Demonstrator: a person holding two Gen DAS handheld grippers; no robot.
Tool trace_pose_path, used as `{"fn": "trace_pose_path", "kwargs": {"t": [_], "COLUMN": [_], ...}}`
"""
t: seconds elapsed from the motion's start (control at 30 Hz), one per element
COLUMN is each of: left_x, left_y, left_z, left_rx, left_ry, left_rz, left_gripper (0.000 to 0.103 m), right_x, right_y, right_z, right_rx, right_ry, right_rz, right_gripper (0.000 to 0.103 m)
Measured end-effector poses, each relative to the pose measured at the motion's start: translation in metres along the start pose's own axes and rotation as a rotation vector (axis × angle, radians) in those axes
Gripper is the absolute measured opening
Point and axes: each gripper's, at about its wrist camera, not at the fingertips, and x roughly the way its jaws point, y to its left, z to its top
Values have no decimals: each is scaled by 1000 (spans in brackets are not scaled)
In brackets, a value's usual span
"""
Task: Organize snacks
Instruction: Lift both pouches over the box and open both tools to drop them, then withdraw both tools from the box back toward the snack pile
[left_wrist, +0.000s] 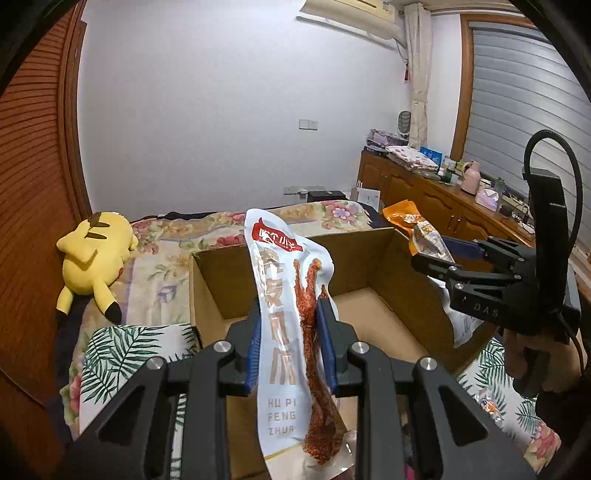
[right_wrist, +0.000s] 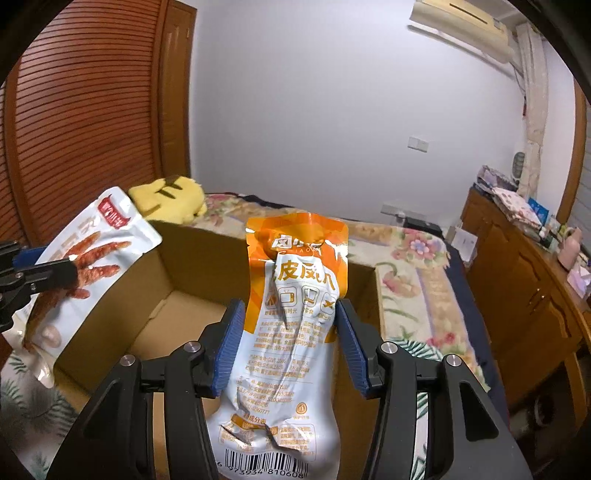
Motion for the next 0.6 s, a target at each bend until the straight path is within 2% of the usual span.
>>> {"fn": "trace_pose_path", "kwargs": {"t": [0.2,0.37,0.43,0.6], "left_x": [17,23,23,8], "left_y": [-2,-5,-8,-15], "left_z": [-5,-9,-14,-24], "left_rx": [18,31,45,61], "left_ry": [17,31,37,22], "left_rz": [9,6,11,3], "left_gripper": [25,31,32,37], "right_x": [12,21,18,3], "right_y": [-2,3,5,3], "right_z": [-3,-15,-17,-23], "right_rx": [14,4,-6,22], "right_ry": [39,79,71,62], "right_rz": [24,40,38,63], "right_gripper": [53,54,61,63]}}
